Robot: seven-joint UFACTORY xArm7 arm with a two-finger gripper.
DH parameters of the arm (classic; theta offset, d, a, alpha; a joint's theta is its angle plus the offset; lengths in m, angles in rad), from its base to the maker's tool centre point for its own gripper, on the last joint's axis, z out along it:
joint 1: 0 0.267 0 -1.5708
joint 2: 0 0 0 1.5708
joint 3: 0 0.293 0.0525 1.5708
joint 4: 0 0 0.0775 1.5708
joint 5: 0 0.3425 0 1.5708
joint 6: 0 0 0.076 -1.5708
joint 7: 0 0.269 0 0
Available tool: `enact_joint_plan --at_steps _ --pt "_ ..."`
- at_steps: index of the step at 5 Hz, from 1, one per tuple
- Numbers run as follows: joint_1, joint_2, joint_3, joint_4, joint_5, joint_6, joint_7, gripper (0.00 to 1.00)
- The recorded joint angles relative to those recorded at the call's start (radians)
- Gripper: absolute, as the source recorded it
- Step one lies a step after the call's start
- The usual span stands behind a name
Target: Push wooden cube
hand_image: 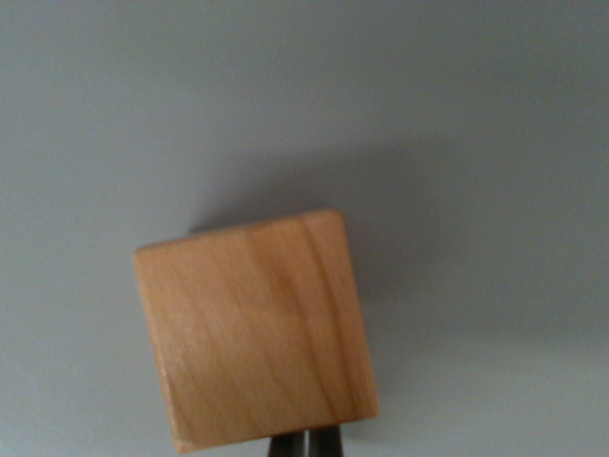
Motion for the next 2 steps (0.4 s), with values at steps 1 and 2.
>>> enact_joint_plan --at_steps 1,2 --pt "0.0001 0.028 0.000 0.045 -0.0004 0.017 0.001 1.00" --pt "0.0001 0.028 0.000 0.045 -0.0004 0.017 0.001 1.00"
